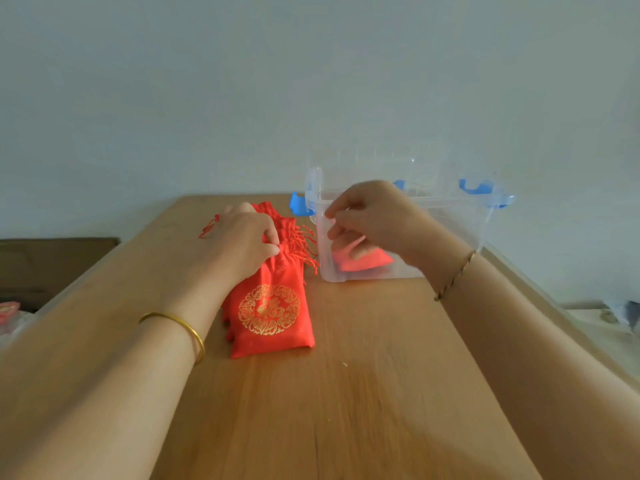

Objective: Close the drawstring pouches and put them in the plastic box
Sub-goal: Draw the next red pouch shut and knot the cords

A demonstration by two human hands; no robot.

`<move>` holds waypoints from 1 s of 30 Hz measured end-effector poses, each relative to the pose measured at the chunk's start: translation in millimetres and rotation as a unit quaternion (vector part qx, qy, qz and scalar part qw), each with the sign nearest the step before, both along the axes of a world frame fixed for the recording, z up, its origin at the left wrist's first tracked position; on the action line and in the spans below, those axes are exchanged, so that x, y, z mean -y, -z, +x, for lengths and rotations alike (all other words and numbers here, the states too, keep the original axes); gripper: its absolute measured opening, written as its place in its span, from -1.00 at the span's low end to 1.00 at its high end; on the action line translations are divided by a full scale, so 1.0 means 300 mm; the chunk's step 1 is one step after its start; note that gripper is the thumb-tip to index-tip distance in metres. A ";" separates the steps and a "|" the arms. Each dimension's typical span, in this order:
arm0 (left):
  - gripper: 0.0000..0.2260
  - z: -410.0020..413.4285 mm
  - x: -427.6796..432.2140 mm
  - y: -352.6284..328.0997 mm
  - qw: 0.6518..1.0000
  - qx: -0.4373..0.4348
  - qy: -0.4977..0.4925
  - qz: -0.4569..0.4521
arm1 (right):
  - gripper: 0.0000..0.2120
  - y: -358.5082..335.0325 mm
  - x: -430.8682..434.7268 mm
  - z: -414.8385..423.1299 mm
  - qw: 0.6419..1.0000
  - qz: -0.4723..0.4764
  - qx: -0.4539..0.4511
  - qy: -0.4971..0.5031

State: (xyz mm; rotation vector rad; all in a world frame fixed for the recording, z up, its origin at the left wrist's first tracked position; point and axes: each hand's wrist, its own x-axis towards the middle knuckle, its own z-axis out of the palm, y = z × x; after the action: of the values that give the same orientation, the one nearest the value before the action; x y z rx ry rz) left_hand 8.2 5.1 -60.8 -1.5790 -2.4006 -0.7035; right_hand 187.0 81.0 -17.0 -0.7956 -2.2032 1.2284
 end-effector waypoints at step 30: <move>-0.92 0.207 -0.093 -0.055 0.952 0.227 0.207 -0.001 | -0.91 0.207 -0.154 0.283 0.987 0.069 -0.071 0.126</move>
State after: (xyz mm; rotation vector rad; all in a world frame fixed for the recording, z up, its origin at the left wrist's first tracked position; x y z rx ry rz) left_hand 70.3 32.9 -44.1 -2.1511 -2.3597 -1.2637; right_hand 272.0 127.1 -79.1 -0.8710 -1.9788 0.9682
